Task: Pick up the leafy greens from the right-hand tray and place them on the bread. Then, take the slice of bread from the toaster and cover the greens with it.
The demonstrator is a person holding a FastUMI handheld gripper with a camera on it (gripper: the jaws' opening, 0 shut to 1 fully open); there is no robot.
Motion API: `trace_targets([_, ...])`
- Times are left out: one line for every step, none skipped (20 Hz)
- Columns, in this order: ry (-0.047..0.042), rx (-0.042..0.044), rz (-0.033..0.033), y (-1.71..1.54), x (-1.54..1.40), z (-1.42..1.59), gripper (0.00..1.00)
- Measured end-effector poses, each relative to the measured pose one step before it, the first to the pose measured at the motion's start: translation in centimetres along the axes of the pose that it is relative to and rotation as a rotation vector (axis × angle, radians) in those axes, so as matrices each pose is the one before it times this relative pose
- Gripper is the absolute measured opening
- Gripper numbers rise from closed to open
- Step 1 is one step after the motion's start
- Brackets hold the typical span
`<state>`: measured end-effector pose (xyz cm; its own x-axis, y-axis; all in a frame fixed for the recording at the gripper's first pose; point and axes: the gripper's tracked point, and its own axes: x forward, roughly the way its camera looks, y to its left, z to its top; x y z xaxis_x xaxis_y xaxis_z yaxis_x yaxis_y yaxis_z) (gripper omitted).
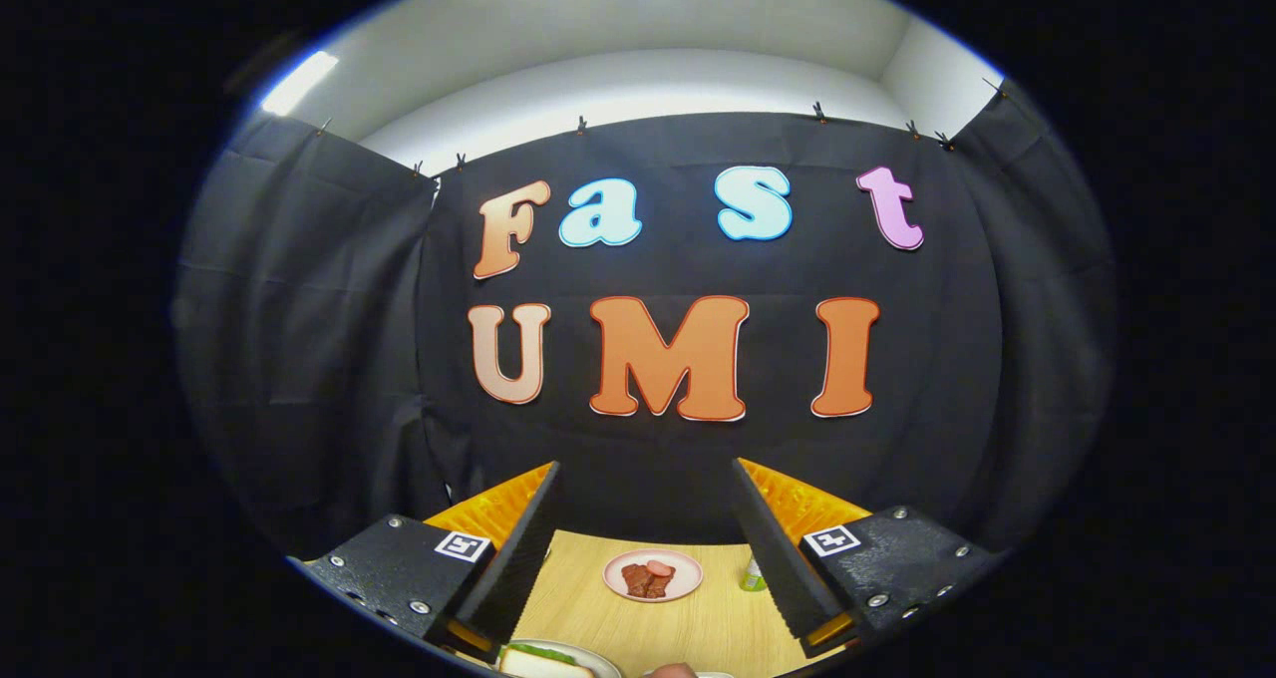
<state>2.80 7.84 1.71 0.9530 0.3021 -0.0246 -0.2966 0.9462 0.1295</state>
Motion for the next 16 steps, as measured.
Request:
trace_targets([-0.00933,-0.00498,-0.00491,-0.231,-0.055,0.439,0.98])
trace_targets([-0.00862,-0.0061,-0.00319,-0.145,-0.249,0.4,0.98])
trace_targets([-0.00468,-0.00569,-0.00637,0.066,-0.015,0.104,0.98])
trace_targets([-0.0028,-0.00192,0.00053,0.153,0.012,-0.114,0.98])
trace_targets([-0.00498,-0.00075,0.00279,0.061,-0.028,0.038,0.98])
trace_targets([-0.00852,0.0008,-0.00152,-0.059,-0.026,0.158,0.98])
trace_targets([-0.00443,-0.00152,0.00649,0.14,0.007,0.057,0.98])
trace_targets([0.00316,-0.00023,-0.00131,-0.052,-0.041,-0.085,0.98])
trace_targets([0.0082,0.00031,0.00407,0.023,-0.034,-0.238,0.98])
trace_targets([0.0057,-0.0021,-0.00151,0.082,-0.2,-0.233,0.98])
trace_targets([0.00098,-0.00257,-0.00189,-0.015,-0.178,-0.201,0.98])
trace_targets([-0.00249,-0.00297,-0.00151,0.171,-0.266,-0.177,0.98])
trace_targets([-0.00077,0.00014,-0.00072,-0.059,-0.147,0.0,0.98])
trace_targets([-0.00302,0.00068,0.00455,0.017,-0.11,0.067,0.98])
trace_targets([-0.00424,-0.00152,-0.00155,-0.055,-0.007,0.089,0.98])
trace_targets([-0.00241,-0.00159,0.0015,-0.102,0.037,-0.101,0.98])
